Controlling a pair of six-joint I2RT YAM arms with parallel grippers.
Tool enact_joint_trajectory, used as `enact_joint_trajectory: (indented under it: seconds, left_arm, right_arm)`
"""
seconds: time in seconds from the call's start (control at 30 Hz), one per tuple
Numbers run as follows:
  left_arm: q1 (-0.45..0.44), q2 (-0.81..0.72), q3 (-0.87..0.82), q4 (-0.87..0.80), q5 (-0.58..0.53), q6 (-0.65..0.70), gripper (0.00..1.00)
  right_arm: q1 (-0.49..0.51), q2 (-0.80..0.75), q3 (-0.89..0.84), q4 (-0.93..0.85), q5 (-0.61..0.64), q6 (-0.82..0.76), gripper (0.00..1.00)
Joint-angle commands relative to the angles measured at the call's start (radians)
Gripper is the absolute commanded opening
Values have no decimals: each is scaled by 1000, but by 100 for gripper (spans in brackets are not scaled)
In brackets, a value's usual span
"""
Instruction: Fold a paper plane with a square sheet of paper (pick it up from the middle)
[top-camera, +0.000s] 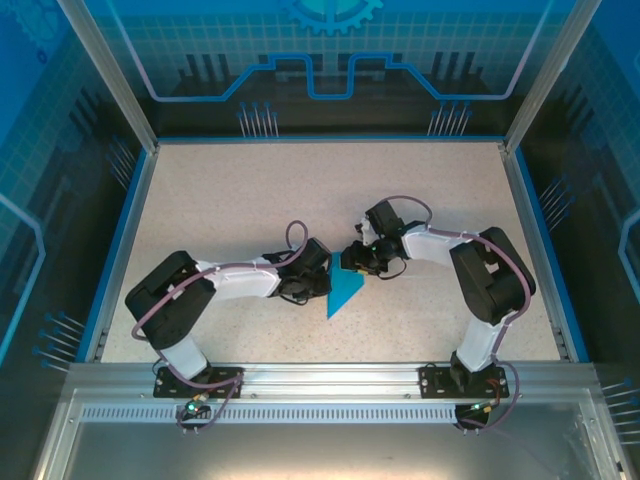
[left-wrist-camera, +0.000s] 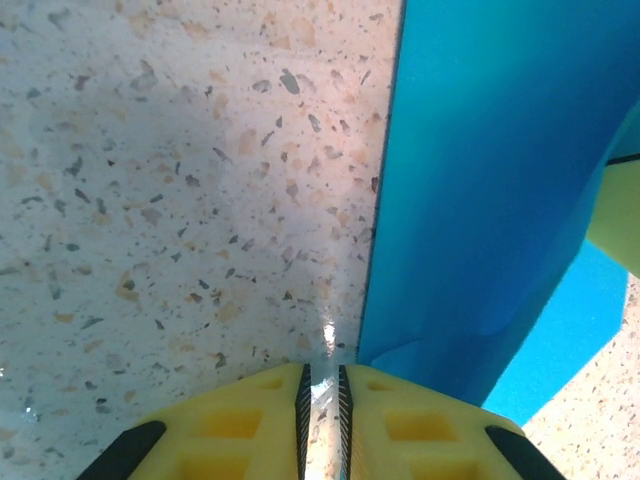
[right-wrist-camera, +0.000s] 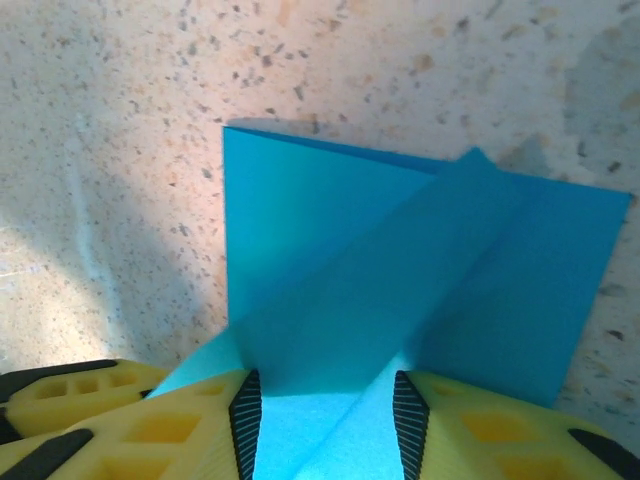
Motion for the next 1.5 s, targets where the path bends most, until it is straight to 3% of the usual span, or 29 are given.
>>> enact_joint_trajectory:
  seconds: [0.0,0.27,0.63,0.87,1.03,1.27,1.47]
  left_arm:
    - [8,24,31,-42,-24,13,19]
    - [9,37,36,-51,-24,16,18]
    - [37,-18,-11,-51,-8,4,19]
    - [98,-127,-49,-75,17,27,27]
    - [152,-224,-59,-122,16,71,40]
    - [246,-320,-78,-150,14,135,73]
    - [357,-326,-74,-168,32,178,85]
  right_arm:
    - [13,21,27,9,-43,-8,41]
    - [20,44,0,80,-141,1,41]
    - [23,23,-54,120,-132,0,39]
    - [24,8,-32,99,-89,-39,14]
    - [24,-70,28,-15,6,-103,6]
    - [24,-183,193,-309,252,-252,6]
    - [33,-169,350,-469,465,-341,7]
